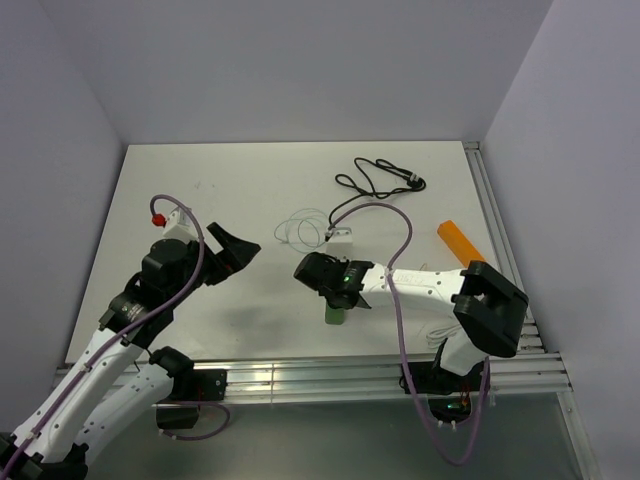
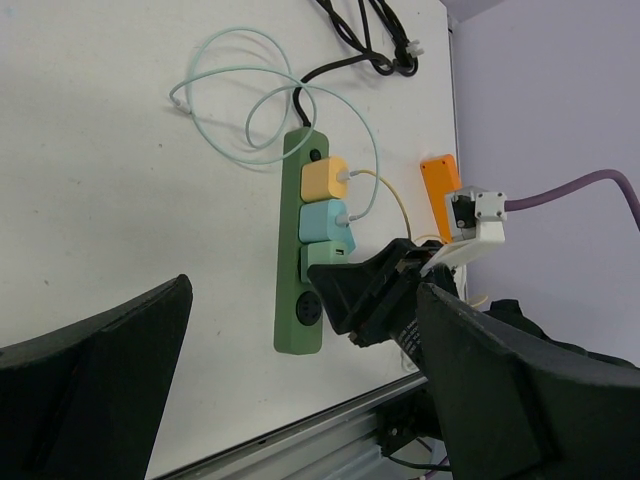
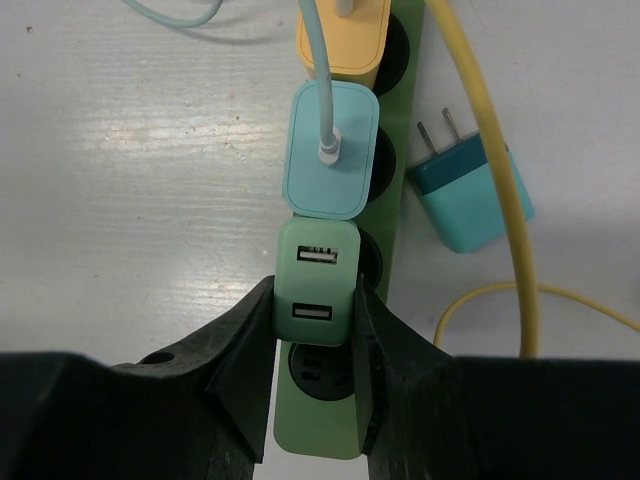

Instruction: Insert the plug

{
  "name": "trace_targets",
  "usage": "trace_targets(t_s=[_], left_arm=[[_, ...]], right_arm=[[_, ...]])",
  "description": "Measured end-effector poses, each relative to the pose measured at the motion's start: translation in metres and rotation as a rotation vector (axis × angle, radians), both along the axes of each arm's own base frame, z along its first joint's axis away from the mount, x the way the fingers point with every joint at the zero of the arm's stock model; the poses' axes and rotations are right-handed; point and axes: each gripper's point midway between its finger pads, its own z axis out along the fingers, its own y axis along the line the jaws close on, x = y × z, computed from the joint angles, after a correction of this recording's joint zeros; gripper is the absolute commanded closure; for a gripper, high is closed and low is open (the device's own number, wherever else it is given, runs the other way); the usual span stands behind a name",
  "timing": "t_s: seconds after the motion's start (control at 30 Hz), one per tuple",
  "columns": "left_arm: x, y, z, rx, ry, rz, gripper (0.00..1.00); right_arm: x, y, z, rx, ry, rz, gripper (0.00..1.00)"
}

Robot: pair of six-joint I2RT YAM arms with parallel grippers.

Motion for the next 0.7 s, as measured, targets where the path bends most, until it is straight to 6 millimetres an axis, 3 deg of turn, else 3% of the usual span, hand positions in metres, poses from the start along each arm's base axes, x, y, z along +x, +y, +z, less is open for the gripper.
trace_targets(t_s=[0.5,0.53,0.63,0.7], left_arm=[[-0.005,0.003,0.001,-0.006,-0.001,0.002,0.0],[-0.005,0.003,0.001,-0.007,0.002,0.003,0.0],[-0.005,0.003,-0.006,-0.005,0.019,0.006,0.0],[-0.005,0.002,-0.01,-0.002,0.032,0.008,0.01]], right_arm=[[0.005,0.0,-0.01,-0.025,-0.063,0.004,1.0],[0.006,0.002,-0.007,-0.012,-0.067,0.007,0.91],[0.006,0.002,-0.004,0.005,-0.05,0.014,0.82],[0.006,0.004,0.0,0.012,-0.045,0.022,0.59]])
